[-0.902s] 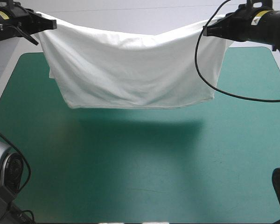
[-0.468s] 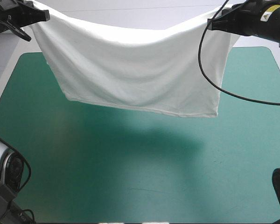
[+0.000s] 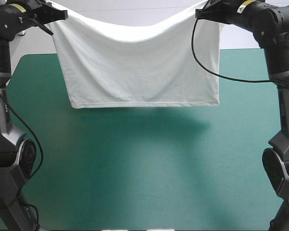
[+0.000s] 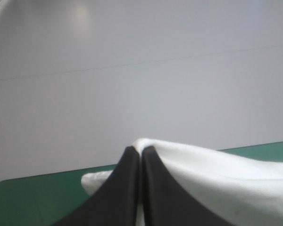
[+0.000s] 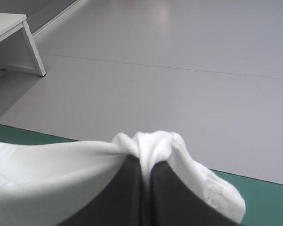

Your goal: Fold the cloth

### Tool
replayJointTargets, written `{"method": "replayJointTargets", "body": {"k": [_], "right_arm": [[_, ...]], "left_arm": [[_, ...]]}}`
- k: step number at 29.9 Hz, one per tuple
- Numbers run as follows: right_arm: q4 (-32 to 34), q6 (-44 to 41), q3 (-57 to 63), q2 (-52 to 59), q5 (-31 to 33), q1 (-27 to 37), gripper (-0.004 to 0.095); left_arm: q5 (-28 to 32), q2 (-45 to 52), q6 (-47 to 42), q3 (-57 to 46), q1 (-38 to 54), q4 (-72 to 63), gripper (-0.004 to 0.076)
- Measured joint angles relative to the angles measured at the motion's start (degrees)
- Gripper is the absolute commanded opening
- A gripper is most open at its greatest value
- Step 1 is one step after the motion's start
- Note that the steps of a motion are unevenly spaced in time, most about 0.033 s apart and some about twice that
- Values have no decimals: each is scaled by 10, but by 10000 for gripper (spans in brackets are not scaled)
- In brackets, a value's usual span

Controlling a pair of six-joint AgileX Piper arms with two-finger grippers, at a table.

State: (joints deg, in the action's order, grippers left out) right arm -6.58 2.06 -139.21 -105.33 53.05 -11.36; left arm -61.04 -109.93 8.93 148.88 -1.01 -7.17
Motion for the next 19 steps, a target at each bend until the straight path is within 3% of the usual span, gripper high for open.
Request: {"method": "replayJointTargets", "body": {"k": [6, 12, 15, 19], "right_arm": [[-8, 1, 0, -4, -3, 26, -19], [-23, 5, 31, -29, 140, 38, -19], [-61, 27, 94, -59, 178, 38, -18], [-87, 44, 228, -74, 183, 35, -16]], "left_arm": [[28, 1, 13, 0, 0, 13, -8], [-94, -19, 44, -9, 0, -7, -8], [-111, -44, 42, -50, -1, -29, -8], [-111, -61, 44, -157, -10, -34, -8]]}}
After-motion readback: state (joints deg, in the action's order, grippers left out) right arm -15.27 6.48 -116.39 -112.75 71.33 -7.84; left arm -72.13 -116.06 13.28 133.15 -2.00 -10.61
